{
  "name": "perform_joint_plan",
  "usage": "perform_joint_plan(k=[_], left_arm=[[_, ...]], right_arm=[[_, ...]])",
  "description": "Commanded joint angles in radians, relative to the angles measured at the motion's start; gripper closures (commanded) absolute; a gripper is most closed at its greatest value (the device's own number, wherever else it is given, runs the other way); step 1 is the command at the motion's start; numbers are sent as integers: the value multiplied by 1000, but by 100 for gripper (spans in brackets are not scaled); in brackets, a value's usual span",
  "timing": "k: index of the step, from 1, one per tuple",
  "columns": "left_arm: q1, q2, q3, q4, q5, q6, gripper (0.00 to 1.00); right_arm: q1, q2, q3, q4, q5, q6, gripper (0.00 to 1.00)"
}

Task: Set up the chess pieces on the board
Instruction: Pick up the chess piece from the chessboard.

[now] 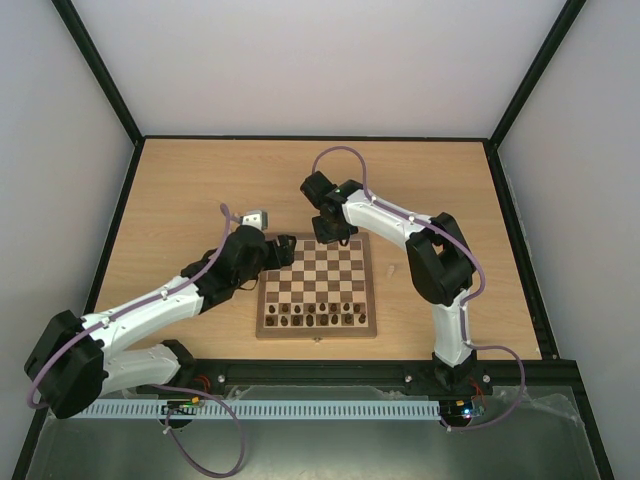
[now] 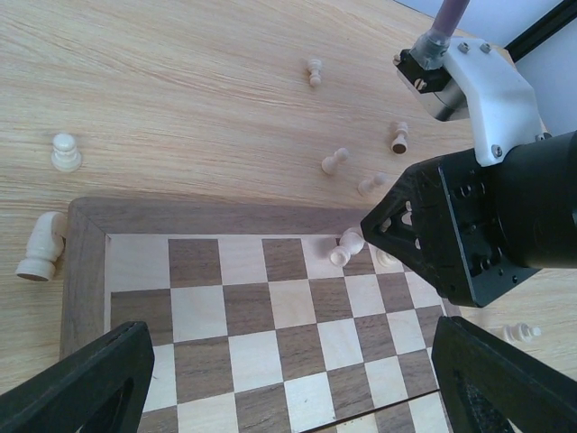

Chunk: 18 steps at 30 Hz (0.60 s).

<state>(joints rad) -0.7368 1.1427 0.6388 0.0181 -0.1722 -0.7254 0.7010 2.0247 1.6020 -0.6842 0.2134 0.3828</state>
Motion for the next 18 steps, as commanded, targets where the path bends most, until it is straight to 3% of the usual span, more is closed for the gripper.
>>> perform_joint_plan(k=[1, 9, 18], left_arm=[[-4, -6, -13, 26, 2, -5, 12], [-8, 19, -17, 92, 75, 22, 12], [-49, 122, -52, 282, 155, 123, 12]], right_arm=[[3, 0, 12, -66, 14, -10, 87], [3, -4, 4, -60, -4, -7, 97], [3, -3, 25, -77, -108, -12, 97]])
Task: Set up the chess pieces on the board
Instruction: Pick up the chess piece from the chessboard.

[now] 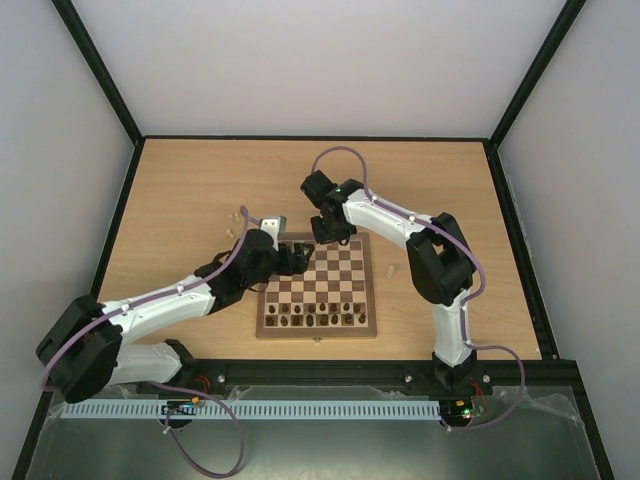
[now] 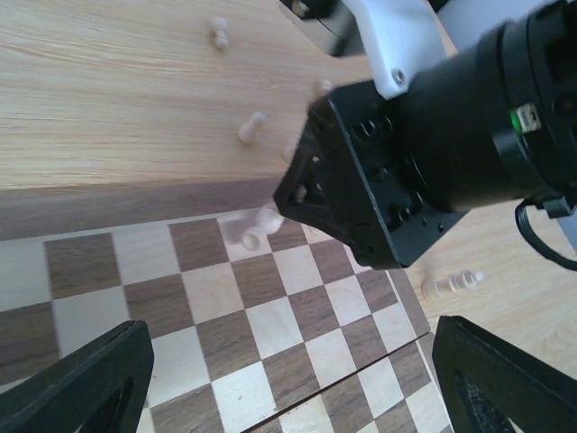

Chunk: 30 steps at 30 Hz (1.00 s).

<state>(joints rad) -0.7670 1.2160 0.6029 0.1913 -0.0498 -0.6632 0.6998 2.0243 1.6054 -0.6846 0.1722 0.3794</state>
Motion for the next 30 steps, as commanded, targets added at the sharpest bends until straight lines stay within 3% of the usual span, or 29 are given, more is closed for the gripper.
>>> perform_joint_plan(k=[1, 13, 30], left_arm=[[-20, 59, -20, 121, 32, 67, 12], [-50, 46, -136, 285, 20, 142, 20], [-62, 173, -73, 280, -25, 166, 21]], right_arm=[[4, -3, 23, -79, -73, -11, 97], [-14, -65, 9, -94, -236, -47, 97], [-17, -131, -19, -102, -314, -62, 97]])
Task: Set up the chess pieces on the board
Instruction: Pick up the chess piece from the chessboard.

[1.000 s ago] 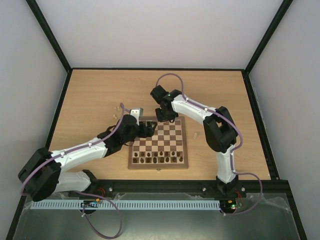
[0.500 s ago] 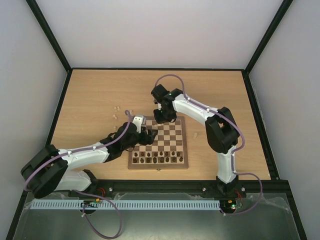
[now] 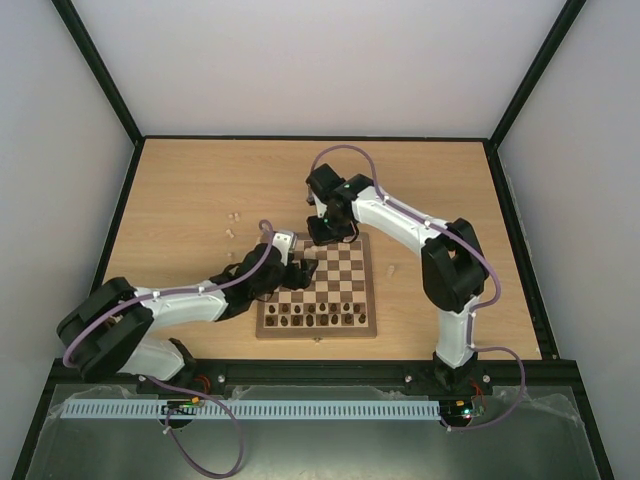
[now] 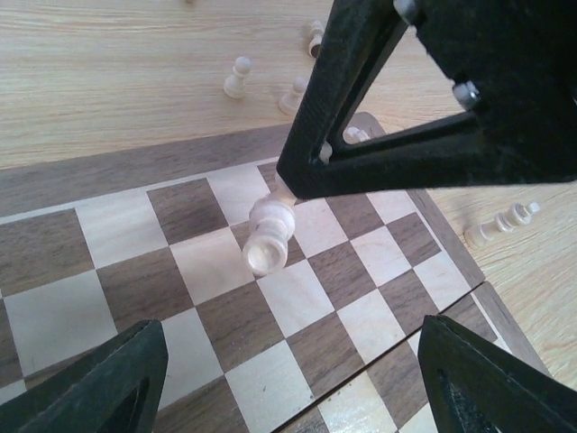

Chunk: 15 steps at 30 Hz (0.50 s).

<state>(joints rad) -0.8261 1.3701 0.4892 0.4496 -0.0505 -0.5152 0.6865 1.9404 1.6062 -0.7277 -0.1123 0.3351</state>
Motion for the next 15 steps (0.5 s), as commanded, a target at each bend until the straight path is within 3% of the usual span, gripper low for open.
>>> perform_joint_plan(k=[1, 11, 15], left_arm=[[-4, 23, 46, 21, -23, 19, 21], [-4, 95, 122, 7, -5, 32, 48], [-4, 107, 126, 5, 8, 31, 51]], right_arm=[[-4, -50, -20, -59, -30, -19, 97], [-5, -71, -66, -48, -33, -27, 98], [-4, -68, -65, -45, -29, -28, 98]])
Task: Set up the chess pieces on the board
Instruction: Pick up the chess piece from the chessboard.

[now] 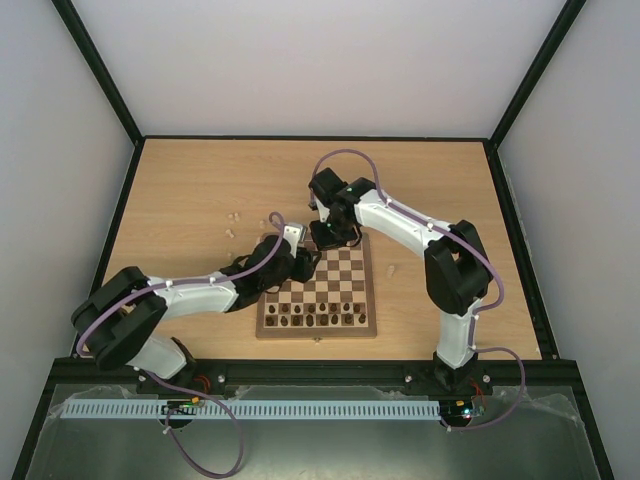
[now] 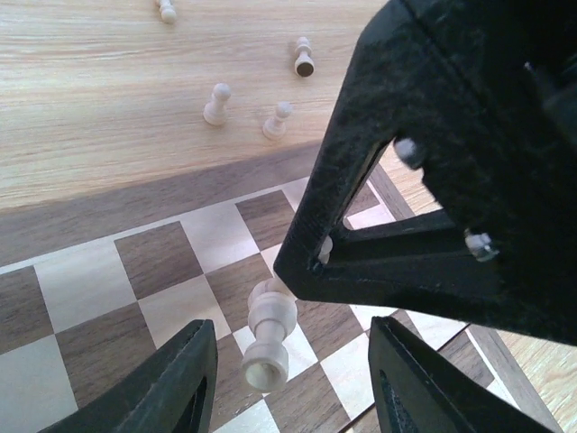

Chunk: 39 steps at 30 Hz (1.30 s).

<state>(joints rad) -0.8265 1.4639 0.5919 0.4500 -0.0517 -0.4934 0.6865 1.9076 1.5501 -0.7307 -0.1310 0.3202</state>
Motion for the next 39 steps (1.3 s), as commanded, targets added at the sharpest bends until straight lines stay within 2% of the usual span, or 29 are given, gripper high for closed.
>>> perform_joint_plan(k=[1, 7, 16, 25, 30, 35, 39], left_arm=[[-3, 13, 21, 4, 11, 10, 50], [-2, 11, -1, -3, 11, 7, 46], [-3, 47, 19, -9, 12, 17, 61], [8, 50, 25, -14, 2, 16, 66], [13, 51, 43, -22, -10, 23, 65], [13, 61, 59, -26, -12, 25, 60], [12, 66, 57, -27, -11, 24, 64]], right_arm=[[-4, -35, -8, -42, -8, -14, 98], [-7, -21, 1, -42, -9, -16, 98], [-7, -22, 0, -39, -12, -17, 98], [-8, -19, -3, -35, -19, -18, 98], [-7, -19, -5, -33, -21, -17, 98], [-8, -20, -10, -31, -22, -18, 98], [-8, -22, -11, -30, -21, -18, 98]])
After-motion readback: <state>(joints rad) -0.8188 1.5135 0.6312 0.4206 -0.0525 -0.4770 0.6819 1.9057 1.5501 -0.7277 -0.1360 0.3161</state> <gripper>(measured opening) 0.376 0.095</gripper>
